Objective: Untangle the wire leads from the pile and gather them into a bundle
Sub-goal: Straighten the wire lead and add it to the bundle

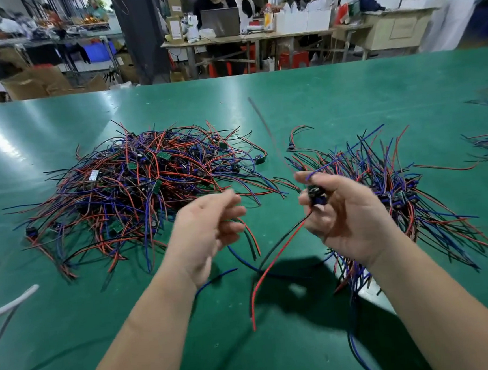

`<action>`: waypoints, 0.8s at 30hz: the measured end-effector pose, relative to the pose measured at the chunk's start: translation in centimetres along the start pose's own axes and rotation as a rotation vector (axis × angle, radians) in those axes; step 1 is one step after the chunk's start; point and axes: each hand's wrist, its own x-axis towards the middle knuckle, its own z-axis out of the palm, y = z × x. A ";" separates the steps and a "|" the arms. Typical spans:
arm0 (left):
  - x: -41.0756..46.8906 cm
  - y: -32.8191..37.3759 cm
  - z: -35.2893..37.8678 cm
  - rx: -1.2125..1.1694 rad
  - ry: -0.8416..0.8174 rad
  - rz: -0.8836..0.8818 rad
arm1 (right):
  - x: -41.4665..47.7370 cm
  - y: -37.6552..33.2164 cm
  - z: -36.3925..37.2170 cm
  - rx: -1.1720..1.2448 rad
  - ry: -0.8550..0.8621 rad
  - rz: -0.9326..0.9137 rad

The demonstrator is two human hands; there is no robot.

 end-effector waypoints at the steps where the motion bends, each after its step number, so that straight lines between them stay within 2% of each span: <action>1: -0.4 -0.3 0.6 0.028 -0.087 0.002 | 0.1 0.4 0.2 -0.052 -0.011 0.004; 3: -1.1 -1.0 1.7 0.039 -0.240 0.007 | 0.3 1.3 0.5 -0.121 -0.022 0.013; 5: -1.7 -1.6 2.4 0.060 -0.308 0.031 | 0.5 2.0 0.6 -0.124 -0.035 0.019; 12: -1.8 -2.6 3.0 0.099 -0.203 0.093 | 0.7 2.3 0.6 -0.171 -0.017 0.008; 17: -1.7 -2.6 2.9 0.178 -0.294 0.121 | 0.6 1.9 -0.2 -0.261 -0.039 0.007; 24: -1.3 -2.1 1.9 0.294 -0.402 0.135 | 0.7 1.6 -0.2 -0.264 -0.057 0.031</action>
